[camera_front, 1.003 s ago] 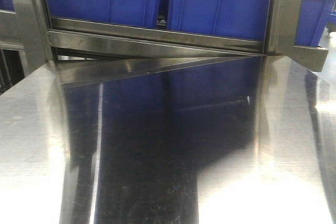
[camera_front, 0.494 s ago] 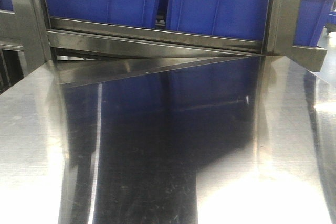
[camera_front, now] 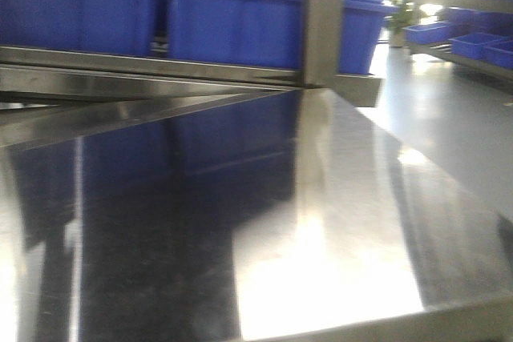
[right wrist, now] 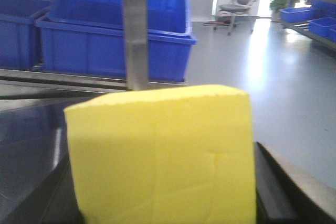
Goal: Place yellow foam block on left shelf second layer
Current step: 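Drive the base to the shelf of blue bins holding the cube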
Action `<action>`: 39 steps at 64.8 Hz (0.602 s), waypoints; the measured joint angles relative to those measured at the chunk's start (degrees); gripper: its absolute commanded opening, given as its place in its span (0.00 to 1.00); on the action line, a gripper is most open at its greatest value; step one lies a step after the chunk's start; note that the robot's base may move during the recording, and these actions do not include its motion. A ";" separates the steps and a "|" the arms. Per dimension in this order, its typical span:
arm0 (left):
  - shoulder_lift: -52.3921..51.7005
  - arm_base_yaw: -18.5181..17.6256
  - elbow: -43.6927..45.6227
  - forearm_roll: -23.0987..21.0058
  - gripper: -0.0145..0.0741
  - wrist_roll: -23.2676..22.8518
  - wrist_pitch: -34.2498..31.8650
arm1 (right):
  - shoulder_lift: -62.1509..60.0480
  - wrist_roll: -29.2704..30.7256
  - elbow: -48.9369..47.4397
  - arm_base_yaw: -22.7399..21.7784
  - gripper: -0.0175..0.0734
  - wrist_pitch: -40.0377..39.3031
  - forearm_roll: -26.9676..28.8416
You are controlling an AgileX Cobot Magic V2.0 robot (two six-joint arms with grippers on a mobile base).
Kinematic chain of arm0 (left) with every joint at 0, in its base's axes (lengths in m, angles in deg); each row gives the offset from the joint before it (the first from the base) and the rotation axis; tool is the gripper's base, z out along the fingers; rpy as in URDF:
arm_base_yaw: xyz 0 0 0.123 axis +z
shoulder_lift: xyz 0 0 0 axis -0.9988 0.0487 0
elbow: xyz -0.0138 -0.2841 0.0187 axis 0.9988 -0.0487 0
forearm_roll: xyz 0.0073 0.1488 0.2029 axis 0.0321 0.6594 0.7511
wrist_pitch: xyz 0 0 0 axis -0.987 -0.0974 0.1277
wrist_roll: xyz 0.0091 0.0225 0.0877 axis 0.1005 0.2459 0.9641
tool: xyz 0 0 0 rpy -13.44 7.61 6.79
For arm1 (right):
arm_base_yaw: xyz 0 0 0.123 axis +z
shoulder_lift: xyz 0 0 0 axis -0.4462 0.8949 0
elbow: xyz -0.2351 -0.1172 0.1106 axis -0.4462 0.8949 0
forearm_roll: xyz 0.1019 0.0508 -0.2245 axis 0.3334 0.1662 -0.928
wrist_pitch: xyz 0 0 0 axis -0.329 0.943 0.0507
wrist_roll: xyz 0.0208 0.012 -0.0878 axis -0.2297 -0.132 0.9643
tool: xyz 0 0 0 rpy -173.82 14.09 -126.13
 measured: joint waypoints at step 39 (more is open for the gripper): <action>0.00 0.00 0.00 0.00 0.32 0.00 0.00 | 0.00 0.00 0.00 0.00 0.56 0.53 0.00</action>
